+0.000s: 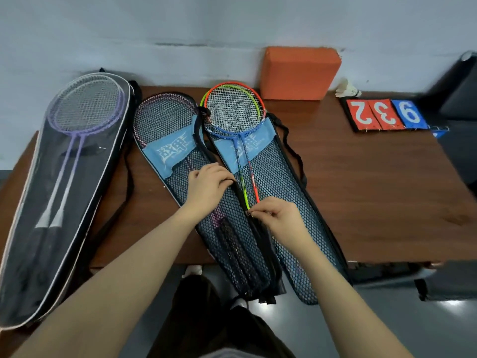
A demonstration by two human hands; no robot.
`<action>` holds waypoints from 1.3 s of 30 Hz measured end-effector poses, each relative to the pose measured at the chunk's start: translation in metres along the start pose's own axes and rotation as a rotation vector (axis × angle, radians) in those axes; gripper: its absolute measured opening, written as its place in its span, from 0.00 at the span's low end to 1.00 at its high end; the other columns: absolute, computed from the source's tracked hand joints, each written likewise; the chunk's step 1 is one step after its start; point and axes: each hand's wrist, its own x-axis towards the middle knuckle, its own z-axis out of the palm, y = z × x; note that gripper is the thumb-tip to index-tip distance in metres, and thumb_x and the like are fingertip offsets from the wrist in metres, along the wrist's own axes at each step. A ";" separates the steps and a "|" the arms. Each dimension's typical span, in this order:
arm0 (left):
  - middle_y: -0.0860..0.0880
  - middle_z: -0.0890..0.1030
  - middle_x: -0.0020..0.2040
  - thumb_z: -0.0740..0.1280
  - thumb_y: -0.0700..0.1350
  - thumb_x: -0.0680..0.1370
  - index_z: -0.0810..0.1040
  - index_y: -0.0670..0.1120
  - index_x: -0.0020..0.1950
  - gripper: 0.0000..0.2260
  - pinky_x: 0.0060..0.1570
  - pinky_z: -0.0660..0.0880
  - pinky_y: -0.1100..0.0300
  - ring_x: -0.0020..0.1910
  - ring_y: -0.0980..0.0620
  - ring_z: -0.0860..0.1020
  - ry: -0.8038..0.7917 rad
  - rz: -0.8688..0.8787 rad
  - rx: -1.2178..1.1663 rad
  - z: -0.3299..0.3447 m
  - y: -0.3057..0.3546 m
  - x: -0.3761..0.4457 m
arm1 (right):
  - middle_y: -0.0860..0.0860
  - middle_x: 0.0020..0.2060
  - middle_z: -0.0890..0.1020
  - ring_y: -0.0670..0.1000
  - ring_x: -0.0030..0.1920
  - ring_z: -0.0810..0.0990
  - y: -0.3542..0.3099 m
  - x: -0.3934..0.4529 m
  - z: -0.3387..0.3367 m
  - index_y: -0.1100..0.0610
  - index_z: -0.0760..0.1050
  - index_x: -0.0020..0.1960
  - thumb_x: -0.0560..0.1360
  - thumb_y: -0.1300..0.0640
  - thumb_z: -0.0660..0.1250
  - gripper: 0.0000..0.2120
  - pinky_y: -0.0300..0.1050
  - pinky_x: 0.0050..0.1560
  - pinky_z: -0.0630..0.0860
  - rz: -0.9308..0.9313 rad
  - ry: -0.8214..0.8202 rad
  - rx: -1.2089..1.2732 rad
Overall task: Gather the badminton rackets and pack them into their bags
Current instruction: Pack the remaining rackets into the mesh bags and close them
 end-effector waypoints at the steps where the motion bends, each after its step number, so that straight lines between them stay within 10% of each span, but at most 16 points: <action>1: 0.57 0.77 0.59 0.60 0.49 0.80 0.80 0.54 0.53 0.09 0.60 0.54 0.50 0.68 0.53 0.64 0.021 -0.038 -0.031 0.002 0.002 0.001 | 0.49 0.39 0.82 0.41 0.41 0.78 0.001 -0.009 -0.006 0.59 0.83 0.45 0.72 0.65 0.69 0.05 0.31 0.45 0.73 0.031 -0.038 0.028; 5: 0.54 0.74 0.64 0.59 0.45 0.80 0.78 0.52 0.56 0.10 0.61 0.56 0.49 0.67 0.50 0.64 0.066 -0.102 -0.021 0.003 0.010 -0.001 | 0.48 0.40 0.83 0.44 0.43 0.81 0.008 -0.038 -0.017 0.54 0.84 0.42 0.71 0.65 0.70 0.07 0.36 0.47 0.75 0.103 -0.073 0.130; 11: 0.58 0.70 0.68 0.59 0.51 0.78 0.78 0.56 0.56 0.11 0.60 0.50 0.53 0.70 0.51 0.60 -0.130 0.373 0.024 0.006 0.027 -0.057 | 0.47 0.39 0.83 0.44 0.43 0.80 0.010 -0.044 -0.008 0.57 0.83 0.43 0.71 0.65 0.70 0.05 0.43 0.49 0.77 0.063 0.058 0.148; 19: 0.57 0.80 0.51 0.61 0.53 0.77 0.82 0.54 0.45 0.11 0.55 0.53 0.54 0.63 0.49 0.70 0.079 0.235 -0.046 0.019 0.037 -0.063 | 0.49 0.39 0.83 0.43 0.41 0.80 0.017 -0.063 -0.013 0.58 0.83 0.43 0.71 0.66 0.71 0.06 0.33 0.45 0.74 0.094 0.125 0.212; 35: 0.51 0.75 0.61 0.64 0.47 0.78 0.82 0.51 0.52 0.07 0.58 0.54 0.53 0.67 0.49 0.64 0.138 0.106 -0.151 0.029 0.066 -0.034 | 0.51 0.39 0.81 0.44 0.40 0.78 0.041 -0.097 -0.020 0.54 0.81 0.38 0.69 0.63 0.73 0.05 0.35 0.43 0.73 0.269 0.157 0.133; 39: 0.48 0.64 0.71 0.62 0.49 0.79 0.71 0.52 0.66 0.16 0.65 0.56 0.46 0.70 0.46 0.59 0.057 0.076 -0.120 0.026 0.054 -0.043 | 0.51 0.42 0.77 0.47 0.45 0.75 0.035 -0.085 -0.011 0.56 0.75 0.40 0.70 0.61 0.73 0.06 0.30 0.43 0.67 0.211 0.246 0.074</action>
